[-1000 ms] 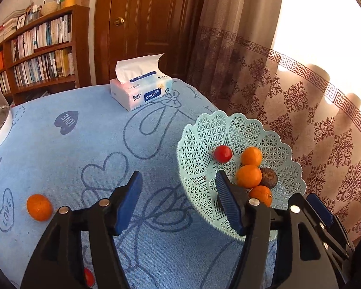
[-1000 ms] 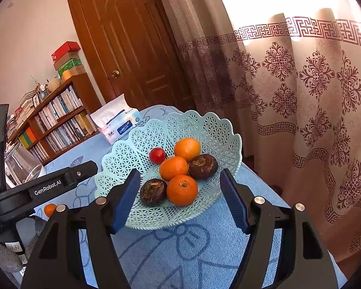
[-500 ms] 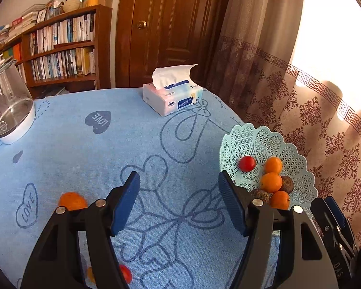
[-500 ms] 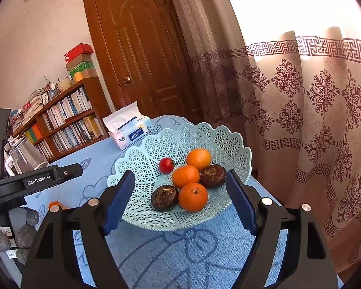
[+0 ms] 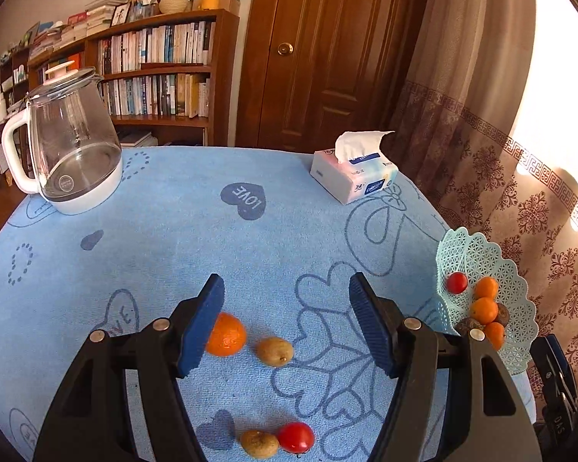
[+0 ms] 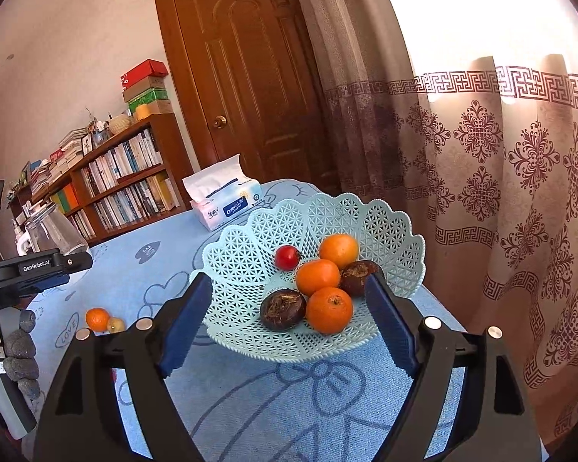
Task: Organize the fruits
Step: 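Move the left tool back to the table and grasp a mandarin, then grasp another red tomato with the right tool while the left tool holds the mandarin, then carry the red tomato into the teal basket and open the right tool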
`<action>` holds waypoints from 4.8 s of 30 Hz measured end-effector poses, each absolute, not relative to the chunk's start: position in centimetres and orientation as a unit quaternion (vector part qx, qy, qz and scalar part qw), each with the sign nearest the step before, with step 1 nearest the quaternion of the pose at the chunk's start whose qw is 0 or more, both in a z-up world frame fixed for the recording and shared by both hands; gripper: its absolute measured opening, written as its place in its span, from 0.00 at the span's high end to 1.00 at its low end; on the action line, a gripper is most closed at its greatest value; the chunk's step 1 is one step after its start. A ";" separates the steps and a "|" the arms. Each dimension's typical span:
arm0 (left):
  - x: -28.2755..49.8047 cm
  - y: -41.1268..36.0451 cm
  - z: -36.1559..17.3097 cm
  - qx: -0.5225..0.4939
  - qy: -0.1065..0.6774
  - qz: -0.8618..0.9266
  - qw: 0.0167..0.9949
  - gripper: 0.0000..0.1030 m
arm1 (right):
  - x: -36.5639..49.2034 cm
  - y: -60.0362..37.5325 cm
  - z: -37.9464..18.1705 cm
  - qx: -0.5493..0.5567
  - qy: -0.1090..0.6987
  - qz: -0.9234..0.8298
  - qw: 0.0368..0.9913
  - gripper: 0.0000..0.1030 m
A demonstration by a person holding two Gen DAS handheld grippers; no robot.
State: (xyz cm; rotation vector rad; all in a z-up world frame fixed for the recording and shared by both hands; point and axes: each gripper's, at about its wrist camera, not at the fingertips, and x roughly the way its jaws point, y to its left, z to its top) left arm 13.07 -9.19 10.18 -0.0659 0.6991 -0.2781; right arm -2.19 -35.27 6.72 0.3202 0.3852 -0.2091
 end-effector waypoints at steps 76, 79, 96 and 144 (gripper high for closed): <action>13.9 1.0 9.1 -0.102 0.329 -0.052 0.937 0.61 | 4.3 -16.4 2.6 -0.011 0.384 0.200 0.901 0.43; 14.0 1.1 9.0 -0.105 0.331 -0.051 0.937 0.61 | 5.0 -16.0 2.0 -0.013 0.401 0.197 0.894 0.49; 14.1 0.8 8.6 -0.103 0.337 -0.055 0.934 0.61 | 6.6 -16.3 1.5 0.005 0.421 0.180 0.889 0.74; 13.4 -1.8 7.9 -0.077 0.344 -0.081 0.932 0.60 | 1.8 -37.8 6.1 0.229 0.324 -0.045 0.917 0.61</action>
